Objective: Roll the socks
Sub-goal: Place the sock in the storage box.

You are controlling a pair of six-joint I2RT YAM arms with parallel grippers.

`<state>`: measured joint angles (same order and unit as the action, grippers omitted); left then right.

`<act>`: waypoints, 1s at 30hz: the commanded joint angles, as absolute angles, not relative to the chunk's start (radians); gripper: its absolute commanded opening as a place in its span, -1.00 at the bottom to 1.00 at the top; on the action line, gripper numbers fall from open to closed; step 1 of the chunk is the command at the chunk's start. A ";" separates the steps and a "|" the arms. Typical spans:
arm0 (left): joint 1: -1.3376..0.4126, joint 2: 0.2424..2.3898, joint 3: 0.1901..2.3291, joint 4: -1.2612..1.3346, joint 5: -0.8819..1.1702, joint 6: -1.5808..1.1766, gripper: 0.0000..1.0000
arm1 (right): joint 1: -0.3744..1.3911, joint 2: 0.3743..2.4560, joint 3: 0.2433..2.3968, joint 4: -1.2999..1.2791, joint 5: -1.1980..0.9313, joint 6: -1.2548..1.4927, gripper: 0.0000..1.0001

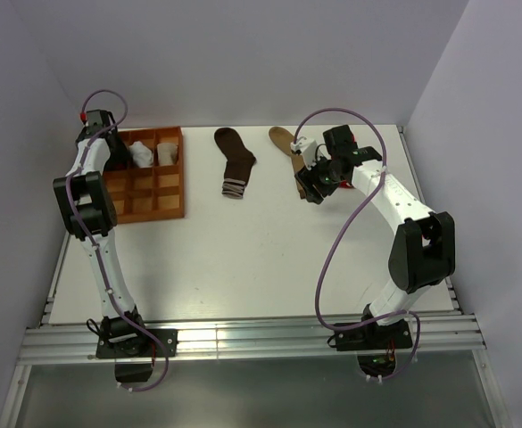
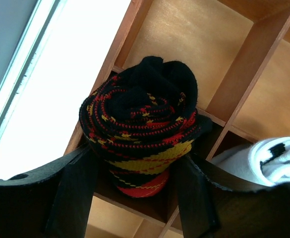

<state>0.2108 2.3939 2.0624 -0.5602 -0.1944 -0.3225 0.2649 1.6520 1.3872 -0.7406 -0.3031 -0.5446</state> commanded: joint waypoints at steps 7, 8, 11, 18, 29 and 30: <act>0.186 2.287 2.033 -0.523 -0.155 -0.290 0.35 | 0.278 1.649 1.411 -0.715 -0.301 -0.558 0.31; 0.186 2.281 2.029 -0.519 -0.155 -0.290 0.36 | 0.279 1.649 1.411 -0.715 -0.301 -0.560 0.31; 0.186 2.263 2.025 -0.502 -0.143 -0.282 0.38 | 0.279 1.649 1.410 -0.716 -0.302 -0.561 0.31; 0.186 2.226 2.032 -0.486 -0.133 -0.273 0.41 | 0.282 1.649 1.410 -0.712 -0.302 -0.560 0.31; 0.187 2.137 1.993 -0.477 -0.183 -0.299 0.41 | 0.285 1.631 1.405 -0.709 -0.299 -0.561 0.31; 0.186 2.113 1.988 -0.474 -0.175 -0.305 0.41 | 0.285 1.623 1.404 -0.706 -0.299 -0.561 0.31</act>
<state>0.1902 2.2333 2.0003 -0.5125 -0.1642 -0.2924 0.2760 1.6520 1.3872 -0.7403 -0.3031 -0.5503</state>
